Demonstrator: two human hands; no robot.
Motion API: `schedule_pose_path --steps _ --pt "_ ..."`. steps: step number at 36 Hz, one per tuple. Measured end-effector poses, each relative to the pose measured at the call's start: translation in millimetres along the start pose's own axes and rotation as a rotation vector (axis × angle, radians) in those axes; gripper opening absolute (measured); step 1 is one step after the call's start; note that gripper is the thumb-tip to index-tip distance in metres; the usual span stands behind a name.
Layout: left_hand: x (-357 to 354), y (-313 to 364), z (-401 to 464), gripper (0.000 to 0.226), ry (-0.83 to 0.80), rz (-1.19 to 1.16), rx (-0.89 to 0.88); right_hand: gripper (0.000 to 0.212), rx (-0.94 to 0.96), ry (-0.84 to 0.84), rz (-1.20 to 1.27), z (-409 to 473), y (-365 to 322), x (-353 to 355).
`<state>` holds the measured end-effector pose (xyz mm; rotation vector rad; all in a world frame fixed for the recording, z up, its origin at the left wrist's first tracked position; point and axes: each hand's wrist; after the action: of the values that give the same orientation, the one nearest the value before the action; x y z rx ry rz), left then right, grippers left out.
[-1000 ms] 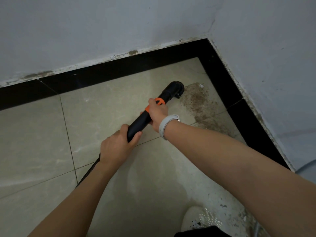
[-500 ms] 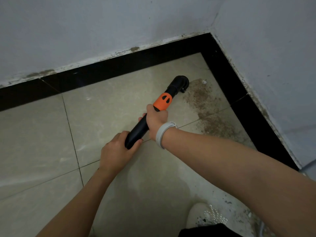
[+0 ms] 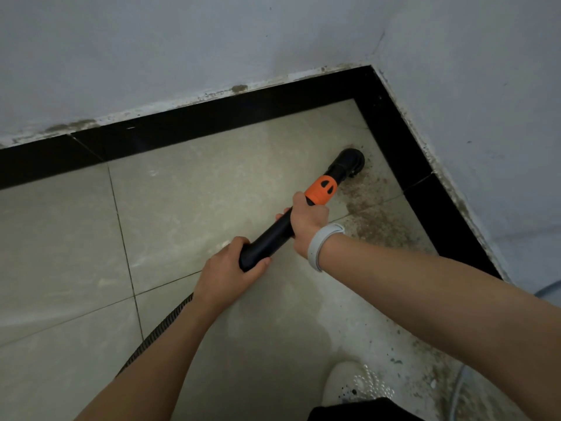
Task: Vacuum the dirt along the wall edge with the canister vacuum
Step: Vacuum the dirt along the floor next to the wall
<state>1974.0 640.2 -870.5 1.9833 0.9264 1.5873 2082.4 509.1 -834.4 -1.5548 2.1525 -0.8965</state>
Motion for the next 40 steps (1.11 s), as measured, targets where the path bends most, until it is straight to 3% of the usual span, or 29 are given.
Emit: schedule_pose_path --steps 12,18,21,25,31,36,40 --pt "5 11 22 0.035 0.081 -0.074 0.078 0.024 0.051 -0.107 -0.059 6 -34 -23" --pt "6 29 37 0.042 0.050 0.045 0.038 0.020 0.064 -0.087 -0.086 13 -47 -16" --pt "2 36 39 0.043 0.041 0.108 -0.031 0.035 0.105 -0.082 -0.109 19 -41 -6" --pt "-6 42 37 0.043 0.022 0.094 -0.090 0.057 0.199 -0.018 -0.212 26 -29 4" --pt "-14 46 37 0.042 0.040 0.156 -0.130 0.056 0.172 0.080 -0.202 24 -24 11" --pt "-17 45 33 0.044 -0.025 0.169 -0.193 0.041 0.144 0.183 -0.270 27 -16 29" --pt "-17 42 30 0.044 -0.075 0.157 -0.223 0.052 0.147 0.234 -0.307 29 -6 38"
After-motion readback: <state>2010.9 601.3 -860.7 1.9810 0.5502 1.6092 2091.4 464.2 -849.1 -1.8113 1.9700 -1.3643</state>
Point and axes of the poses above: each hand's wrist, its own z-axis towards the middle knuckle, its own x-axis out of the back of the hand, y = z × x, and after that the axes turned 4 degrees about -z, right-handed
